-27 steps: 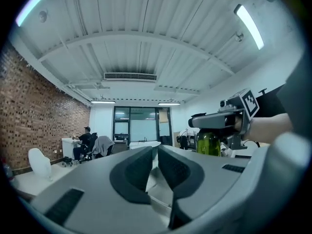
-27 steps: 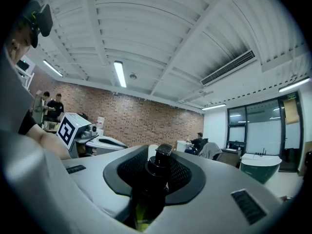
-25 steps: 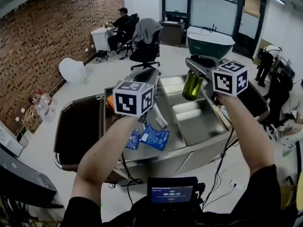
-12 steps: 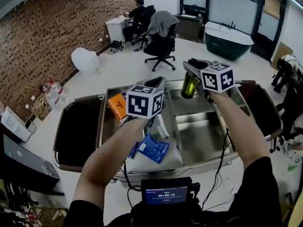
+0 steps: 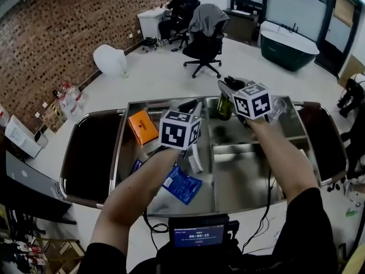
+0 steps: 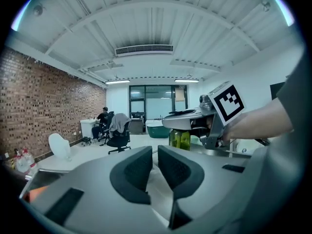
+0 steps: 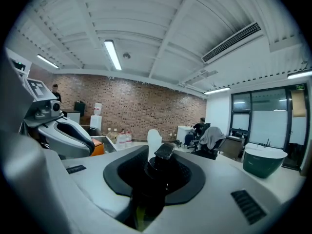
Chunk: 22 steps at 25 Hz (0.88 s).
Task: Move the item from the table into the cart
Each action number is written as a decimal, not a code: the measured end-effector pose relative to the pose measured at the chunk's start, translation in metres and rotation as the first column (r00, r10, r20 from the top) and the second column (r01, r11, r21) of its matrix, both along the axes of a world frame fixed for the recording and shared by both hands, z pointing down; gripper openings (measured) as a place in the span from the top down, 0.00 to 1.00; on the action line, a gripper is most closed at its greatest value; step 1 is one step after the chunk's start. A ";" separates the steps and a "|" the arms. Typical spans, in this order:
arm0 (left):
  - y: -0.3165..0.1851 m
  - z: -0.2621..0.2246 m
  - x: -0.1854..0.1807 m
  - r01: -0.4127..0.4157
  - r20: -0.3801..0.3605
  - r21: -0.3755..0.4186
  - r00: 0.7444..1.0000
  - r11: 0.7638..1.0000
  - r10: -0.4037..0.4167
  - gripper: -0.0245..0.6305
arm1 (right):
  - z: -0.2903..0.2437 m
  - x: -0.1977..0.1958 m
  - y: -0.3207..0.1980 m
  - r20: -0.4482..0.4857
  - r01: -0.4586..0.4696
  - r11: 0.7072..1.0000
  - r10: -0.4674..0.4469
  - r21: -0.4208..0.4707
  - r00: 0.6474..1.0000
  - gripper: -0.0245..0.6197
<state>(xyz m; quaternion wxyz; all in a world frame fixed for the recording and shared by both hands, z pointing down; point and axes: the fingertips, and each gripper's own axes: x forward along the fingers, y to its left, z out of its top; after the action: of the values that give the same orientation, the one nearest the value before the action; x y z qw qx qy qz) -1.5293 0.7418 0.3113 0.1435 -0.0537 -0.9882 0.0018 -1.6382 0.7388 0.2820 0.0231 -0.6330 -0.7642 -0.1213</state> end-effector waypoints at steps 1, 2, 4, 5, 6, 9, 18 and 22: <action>0.004 0.006 -0.003 0.006 -0.007 0.006 1.000 1.000 -0.006 0.93 | 0.006 -0.003 0.004 0.000 0.000 1.000 0.000 0.000 1.000 0.85; 0.008 0.011 -0.005 0.013 -0.014 0.016 1.000 1.000 -0.013 0.93 | 0.012 -0.005 0.008 0.002 0.000 1.000 0.000 0.003 1.000 0.85; 0.015 0.020 -0.009 0.025 -0.027 0.033 0.999 0.999 -0.024 0.93 | 0.022 -0.009 0.015 0.013 0.002 1.000 -0.003 0.013 1.000 0.85; 0.017 0.024 -0.011 0.028 -0.032 0.040 0.999 0.999 -0.027 0.93 | 0.027 -0.011 0.018 0.020 0.004 1.000 -0.005 0.020 1.000 0.85; 0.018 0.027 -0.013 0.030 -0.036 0.044 0.999 0.999 -0.028 0.93 | 0.031 -0.013 0.021 0.028 0.006 1.000 -0.006 0.028 1.000 0.85; 0.019 0.032 -0.017 0.027 -0.039 0.045 0.999 0.999 -0.026 0.93 | 0.044 -0.016 0.028 0.060 0.008 0.999 -0.011 0.046 0.998 0.85; 0.023 0.053 -0.029 0.002 -0.065 0.049 0.998 0.999 0.001 0.93 | 0.069 -0.023 0.044 0.111 0.023 0.998 -0.028 0.051 0.993 0.85; 0.022 0.057 -0.029 0.000 -0.066 0.052 0.998 0.999 0.003 0.93 | 0.071 -0.018 0.044 0.145 0.035 0.998 -0.042 0.049 0.988 0.85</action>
<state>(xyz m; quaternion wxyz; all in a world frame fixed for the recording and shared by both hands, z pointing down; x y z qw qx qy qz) -1.5585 0.7634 0.3681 0.1774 -0.0491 -0.9827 -0.0219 -1.6566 0.7832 0.3530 -0.0208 -0.6365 -0.7484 -0.1854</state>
